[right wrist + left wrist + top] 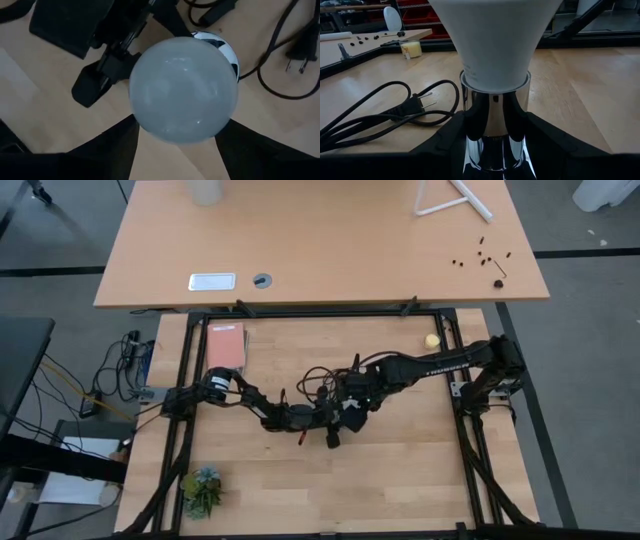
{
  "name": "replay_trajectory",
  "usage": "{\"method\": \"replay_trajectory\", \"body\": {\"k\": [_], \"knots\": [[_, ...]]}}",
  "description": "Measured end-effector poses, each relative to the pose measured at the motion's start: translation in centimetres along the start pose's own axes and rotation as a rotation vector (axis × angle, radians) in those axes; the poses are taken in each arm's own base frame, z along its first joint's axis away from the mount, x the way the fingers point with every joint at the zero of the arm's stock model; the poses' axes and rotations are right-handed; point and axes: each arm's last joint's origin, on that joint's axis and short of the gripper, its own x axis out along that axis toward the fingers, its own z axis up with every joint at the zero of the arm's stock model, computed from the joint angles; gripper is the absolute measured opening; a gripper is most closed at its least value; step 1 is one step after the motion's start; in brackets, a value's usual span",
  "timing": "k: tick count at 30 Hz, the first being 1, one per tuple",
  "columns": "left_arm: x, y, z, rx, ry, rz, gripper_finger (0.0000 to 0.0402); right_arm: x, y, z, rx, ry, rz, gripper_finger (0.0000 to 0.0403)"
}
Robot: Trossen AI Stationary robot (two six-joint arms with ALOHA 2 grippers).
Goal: Screw lightbulb
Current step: Remove the lightbulb from the socket
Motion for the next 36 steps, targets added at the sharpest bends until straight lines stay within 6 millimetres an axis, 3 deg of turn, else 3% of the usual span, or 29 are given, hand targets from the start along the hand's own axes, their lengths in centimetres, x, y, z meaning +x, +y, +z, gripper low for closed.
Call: {"method": "replay_trajectory", "body": {"k": [10,23,36], "knots": [[0.01,0.06,0.00,-0.005,0.000,0.005,0.0171,0.19,0.05,0.03,0.010,-0.076,-0.072,0.0274],[0.03,0.04,0.00,-0.006,0.000,0.002,0.0171,0.51,-0.11,0.05,0.039,-0.140,-0.168,0.0380],[0.03,0.02,0.00,-0.015,0.000,0.001,0.0171,0.47,-0.14,0.56,0.056,-0.193,-0.169,0.0386]]}}
